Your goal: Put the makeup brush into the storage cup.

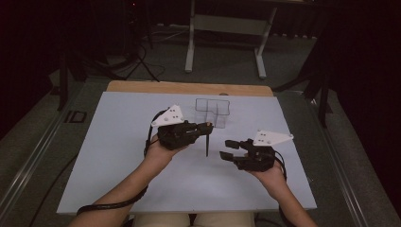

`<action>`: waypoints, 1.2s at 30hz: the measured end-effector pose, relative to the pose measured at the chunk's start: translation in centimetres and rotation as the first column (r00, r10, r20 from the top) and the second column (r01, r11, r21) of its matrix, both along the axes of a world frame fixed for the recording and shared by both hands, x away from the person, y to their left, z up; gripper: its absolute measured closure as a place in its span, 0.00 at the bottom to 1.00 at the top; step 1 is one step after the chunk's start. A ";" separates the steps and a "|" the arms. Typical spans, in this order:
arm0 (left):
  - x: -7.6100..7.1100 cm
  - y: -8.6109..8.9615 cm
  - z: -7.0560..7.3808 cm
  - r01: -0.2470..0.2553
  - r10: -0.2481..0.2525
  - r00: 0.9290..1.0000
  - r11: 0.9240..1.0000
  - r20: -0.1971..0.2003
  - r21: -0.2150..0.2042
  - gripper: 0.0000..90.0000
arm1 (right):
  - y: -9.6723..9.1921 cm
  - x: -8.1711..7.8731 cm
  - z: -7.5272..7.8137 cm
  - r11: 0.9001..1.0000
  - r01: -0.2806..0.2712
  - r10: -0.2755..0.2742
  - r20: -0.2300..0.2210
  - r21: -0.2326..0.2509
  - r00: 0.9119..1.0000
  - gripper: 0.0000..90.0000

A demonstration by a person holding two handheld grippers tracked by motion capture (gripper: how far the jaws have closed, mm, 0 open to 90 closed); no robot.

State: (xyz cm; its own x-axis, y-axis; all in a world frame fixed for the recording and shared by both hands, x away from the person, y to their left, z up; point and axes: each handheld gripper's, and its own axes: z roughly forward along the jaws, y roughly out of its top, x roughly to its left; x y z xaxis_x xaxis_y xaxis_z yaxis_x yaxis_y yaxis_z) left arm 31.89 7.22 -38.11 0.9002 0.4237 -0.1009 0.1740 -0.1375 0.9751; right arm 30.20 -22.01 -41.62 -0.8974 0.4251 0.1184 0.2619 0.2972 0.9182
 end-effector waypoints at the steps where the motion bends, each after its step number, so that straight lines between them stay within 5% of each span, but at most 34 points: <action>1: 0.0 0.2 0.0 -0.003 0.003 1.000 1.000 -0.002 -0.004 0.95 | -0.2 0.0 0.0 1.000 0.006 -0.006 -0.001 0.010 1.000 0.48; 11: 0.7 2.1 0.7 -0.062 0.062 0.998 0.998 0.021 -0.012 0.95 | -2.1 0.2 0.2 0.995 0.038 -0.040 0.009 0.093 0.999 0.18; 27: 3.7 3.3 3.0 -0.101 0.103 0.994 0.993 0.029 -0.062 0.95 | -2.7 0.7 -0.5 0.993 0.045 -0.050 0.041 0.109 0.998 0.19; 36: 6.0 2.9 4.3 -0.119 0.120 0.992 0.992 0.041 -0.028 0.95 | -2.8 0.6 -0.5 0.994 0.041 -0.046 0.052 0.103 0.998 0.19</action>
